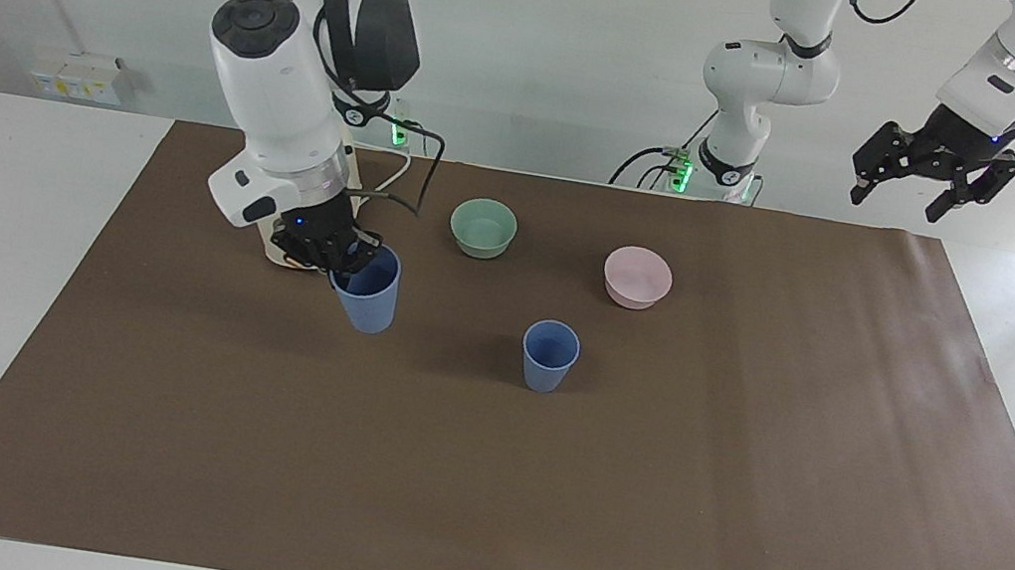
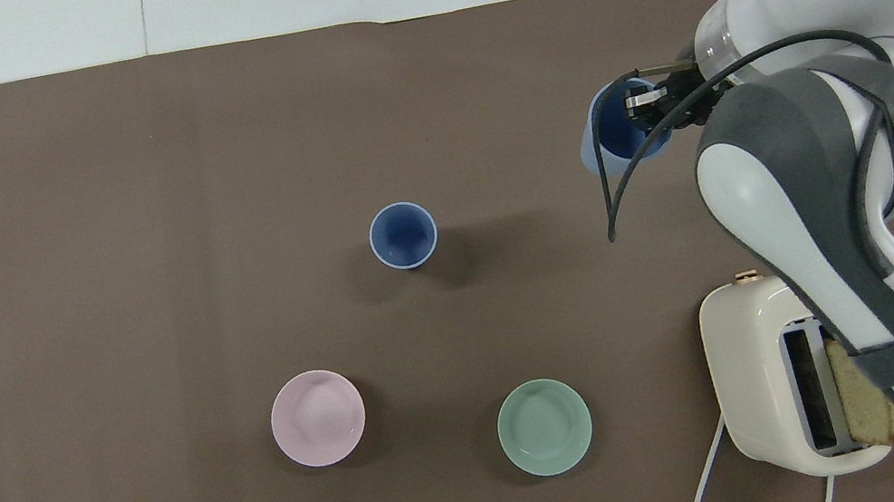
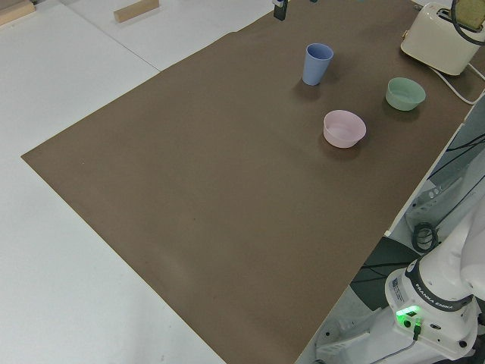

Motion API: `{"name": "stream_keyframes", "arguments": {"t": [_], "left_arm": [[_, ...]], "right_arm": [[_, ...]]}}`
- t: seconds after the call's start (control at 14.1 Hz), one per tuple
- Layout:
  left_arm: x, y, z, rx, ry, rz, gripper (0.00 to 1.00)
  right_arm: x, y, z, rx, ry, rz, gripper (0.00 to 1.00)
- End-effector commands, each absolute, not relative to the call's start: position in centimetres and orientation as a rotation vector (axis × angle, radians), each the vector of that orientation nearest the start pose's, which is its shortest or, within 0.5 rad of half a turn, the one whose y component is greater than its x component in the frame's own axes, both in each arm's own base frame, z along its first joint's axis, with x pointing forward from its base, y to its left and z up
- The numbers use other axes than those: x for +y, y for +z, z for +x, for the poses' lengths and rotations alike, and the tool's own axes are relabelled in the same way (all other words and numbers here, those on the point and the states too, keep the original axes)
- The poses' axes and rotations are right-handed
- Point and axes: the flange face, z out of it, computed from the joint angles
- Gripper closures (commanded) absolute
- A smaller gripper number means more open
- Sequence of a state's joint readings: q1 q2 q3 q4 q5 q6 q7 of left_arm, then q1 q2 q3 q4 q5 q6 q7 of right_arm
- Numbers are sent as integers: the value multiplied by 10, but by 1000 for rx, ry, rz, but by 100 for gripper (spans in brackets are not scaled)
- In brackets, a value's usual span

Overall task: Stack blue cups with both arms
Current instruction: 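Carry the blue cup with the right gripper over the placed cup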

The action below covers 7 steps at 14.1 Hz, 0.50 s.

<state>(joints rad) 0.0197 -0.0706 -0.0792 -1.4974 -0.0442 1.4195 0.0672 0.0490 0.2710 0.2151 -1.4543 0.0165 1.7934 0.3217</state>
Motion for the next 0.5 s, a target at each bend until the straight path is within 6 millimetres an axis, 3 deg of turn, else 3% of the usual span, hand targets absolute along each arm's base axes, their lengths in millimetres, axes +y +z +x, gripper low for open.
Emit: {"name": "stream_keyframes", "arguments": {"t": [0.0,0.28,0.43], "left_arm": [[-32,686,508,203,22,-3174,0],[-36,686,508,214,22,-3176,0],[-31,686,508,202,21,-3175,0]], "right_arm": [[194,548,636,132,-91,-3000,100],[255,558,623,39,-145,-2964,100],[288,547,617,-28,-154,-2945,100]]}}
